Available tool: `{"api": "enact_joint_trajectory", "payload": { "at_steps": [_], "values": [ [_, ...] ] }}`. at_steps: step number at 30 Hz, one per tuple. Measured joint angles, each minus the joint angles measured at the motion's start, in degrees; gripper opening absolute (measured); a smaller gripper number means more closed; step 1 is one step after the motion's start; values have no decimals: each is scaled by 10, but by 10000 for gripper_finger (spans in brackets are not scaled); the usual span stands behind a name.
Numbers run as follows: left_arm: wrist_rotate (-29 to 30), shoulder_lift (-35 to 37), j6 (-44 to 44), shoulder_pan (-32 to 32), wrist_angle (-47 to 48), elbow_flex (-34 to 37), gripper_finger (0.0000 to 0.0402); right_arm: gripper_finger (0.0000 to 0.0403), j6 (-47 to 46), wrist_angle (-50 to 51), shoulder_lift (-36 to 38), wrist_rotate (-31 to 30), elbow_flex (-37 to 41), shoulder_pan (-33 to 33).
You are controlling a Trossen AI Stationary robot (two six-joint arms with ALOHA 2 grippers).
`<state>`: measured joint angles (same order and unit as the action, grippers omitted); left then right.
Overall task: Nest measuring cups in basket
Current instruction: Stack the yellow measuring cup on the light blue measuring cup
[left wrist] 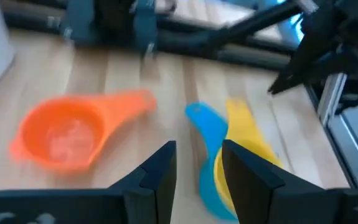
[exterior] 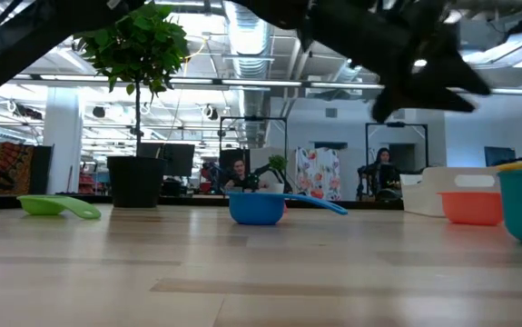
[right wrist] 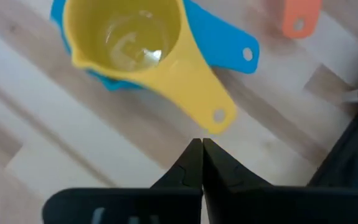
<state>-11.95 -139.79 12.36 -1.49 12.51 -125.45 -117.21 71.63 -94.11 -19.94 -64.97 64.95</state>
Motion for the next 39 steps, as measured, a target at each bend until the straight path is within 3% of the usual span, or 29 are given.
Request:
{"api": "enact_joint_trajectory", "payload": {
  "at_steps": [10, 17, 25, 39],
  "values": [
    [4, -60, 43, -7, -37, 1, 116, 9, -27, -54, 2, -10, 20, 14],
    [24, -72, 83, 2, -60, 1, 116, 9, -45, -227, 2, 16, 85, -38],
    [66, -83, 48, 0, -78, 0, 116, 9, -39, -175, 2, 20, 87, -40],
    [13, -123, 113, -1, -107, 1, 116, 10, -29, -147, 4, 22, 86, -47]
  ]
}}
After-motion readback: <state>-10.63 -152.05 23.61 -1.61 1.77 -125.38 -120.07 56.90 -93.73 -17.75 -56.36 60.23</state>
